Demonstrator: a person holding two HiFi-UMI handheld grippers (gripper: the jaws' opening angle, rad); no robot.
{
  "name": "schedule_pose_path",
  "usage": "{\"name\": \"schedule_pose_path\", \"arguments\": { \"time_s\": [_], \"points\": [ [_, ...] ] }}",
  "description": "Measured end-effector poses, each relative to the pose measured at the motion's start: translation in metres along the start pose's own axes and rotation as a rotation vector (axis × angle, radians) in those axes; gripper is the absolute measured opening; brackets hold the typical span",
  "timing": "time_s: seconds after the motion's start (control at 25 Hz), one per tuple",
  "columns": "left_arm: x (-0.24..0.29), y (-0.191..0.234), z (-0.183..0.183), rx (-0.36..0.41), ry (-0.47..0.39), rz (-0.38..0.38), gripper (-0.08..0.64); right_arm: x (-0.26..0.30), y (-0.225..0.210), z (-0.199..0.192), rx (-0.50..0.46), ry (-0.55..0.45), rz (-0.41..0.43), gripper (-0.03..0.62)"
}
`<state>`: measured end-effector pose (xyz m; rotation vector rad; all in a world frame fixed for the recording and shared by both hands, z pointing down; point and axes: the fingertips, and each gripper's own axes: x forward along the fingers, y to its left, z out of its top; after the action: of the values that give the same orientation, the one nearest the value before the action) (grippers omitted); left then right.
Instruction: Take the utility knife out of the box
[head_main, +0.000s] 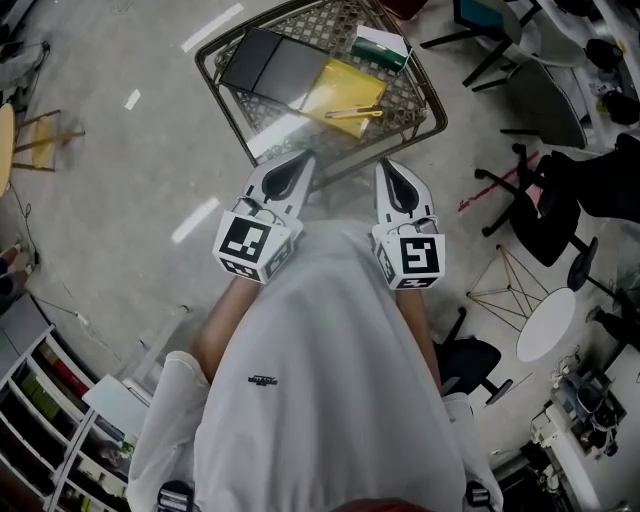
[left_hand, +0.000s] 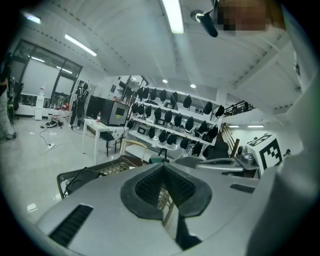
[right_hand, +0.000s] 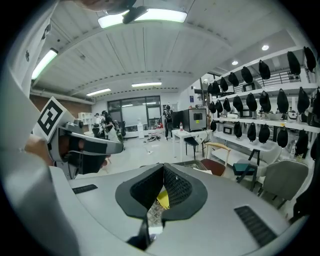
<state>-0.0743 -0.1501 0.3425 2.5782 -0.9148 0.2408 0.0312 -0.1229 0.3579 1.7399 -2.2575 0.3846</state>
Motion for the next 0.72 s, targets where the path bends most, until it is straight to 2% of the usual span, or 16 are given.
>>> {"name": "schedule_pose_path", "arguments": {
  "time_s": [0.28, 0.72],
  "points": [
    [0.018, 0.006, -0.006, 0.017, 0.040, -0.016, 0.002, 0.012, -0.005, 0.002, -0.004, 0.005, 0.017, -0.002],
    [0.080, 0.028, -0.048, 0.070, 0.159, -0.056, 0.002, 0.043, -0.047, -0.015, 0.001, 0.047, -0.012, -0.001]
  ]
}}
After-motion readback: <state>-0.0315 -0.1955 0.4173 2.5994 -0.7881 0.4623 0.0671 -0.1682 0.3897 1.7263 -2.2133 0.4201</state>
